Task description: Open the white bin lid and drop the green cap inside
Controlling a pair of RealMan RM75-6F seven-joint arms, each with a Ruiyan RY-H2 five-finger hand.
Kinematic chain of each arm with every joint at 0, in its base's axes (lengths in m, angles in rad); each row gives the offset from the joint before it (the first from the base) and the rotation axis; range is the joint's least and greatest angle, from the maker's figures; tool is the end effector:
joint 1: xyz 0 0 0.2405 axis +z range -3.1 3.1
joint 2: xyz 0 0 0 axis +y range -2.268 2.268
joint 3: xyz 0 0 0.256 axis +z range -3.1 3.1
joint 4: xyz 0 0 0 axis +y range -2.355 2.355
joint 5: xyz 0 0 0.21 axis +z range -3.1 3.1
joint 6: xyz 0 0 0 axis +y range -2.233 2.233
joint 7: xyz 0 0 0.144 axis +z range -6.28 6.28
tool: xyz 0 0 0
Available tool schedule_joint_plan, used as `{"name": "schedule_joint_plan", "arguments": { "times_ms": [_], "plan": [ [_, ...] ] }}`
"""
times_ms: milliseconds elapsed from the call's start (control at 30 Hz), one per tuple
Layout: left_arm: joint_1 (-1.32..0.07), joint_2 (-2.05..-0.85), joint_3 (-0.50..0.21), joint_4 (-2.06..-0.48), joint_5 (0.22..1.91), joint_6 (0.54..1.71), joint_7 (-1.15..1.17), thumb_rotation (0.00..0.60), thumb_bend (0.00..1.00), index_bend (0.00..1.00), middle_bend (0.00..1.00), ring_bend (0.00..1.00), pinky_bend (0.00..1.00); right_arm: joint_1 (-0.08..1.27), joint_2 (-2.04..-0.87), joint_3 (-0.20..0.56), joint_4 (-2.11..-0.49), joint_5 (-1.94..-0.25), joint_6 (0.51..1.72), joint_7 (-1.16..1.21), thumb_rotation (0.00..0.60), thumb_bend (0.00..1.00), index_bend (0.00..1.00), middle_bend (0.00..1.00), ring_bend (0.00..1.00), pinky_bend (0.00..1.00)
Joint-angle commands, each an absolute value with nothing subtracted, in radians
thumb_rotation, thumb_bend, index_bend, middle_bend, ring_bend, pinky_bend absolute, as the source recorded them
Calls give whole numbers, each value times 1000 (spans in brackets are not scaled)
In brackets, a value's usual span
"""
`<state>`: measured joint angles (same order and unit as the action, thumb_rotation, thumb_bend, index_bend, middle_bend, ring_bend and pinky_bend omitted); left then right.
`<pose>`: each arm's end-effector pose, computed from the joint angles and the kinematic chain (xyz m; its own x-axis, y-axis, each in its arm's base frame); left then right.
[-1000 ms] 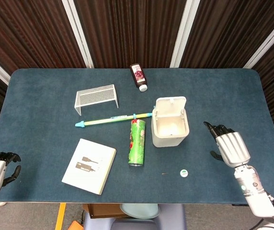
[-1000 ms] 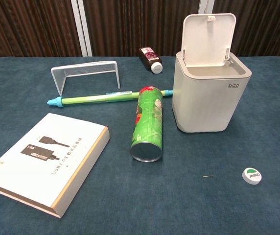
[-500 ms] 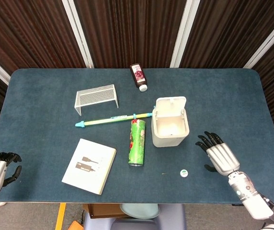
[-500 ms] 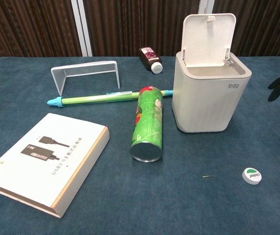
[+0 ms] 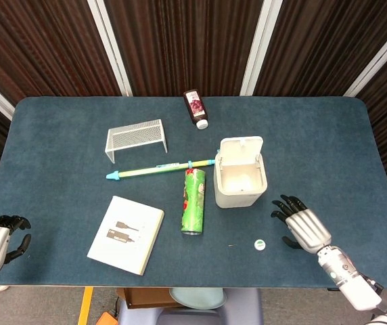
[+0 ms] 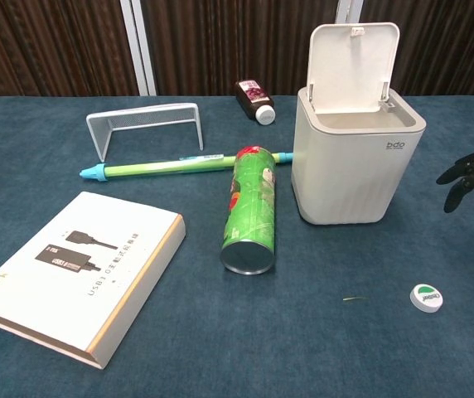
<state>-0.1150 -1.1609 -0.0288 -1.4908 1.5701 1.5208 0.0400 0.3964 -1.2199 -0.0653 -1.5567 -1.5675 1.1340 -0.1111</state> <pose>-0.3160 0.1875 0.1548 0.5043 -0.0367 0.8627 0.8574 -0.0969 -0.5054 -0.2704 -0.2352 0.0681 0.5663 -0.2817 0.7745 -0.8047 -0.3921 0.4457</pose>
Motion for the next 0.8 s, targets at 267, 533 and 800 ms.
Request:
{"name": "schedule_joint_plan", "arguments": {
  "times_ms": [267,533,800],
  "plan": [
    [-116,-1162,-27,-1490,1573,1521,41,600,379,511,512,435,610,405,-1254,-94,-1502,-1605,1098,9,600,380,442,222,58,203],
    [-116,-1163,-28,-1489,1571,1520,44,600,378,511,513,435,610,422,-1274,-108,-1477,-1628,1071,86,600,381,442,222,59,200],
    [-116,-1162,-29,-1488,1568,1520,40,600,380,511,513,435,611,448,-1311,-128,-1452,-1652,1018,105,600,382,442,222,59,198]
  ]
}}
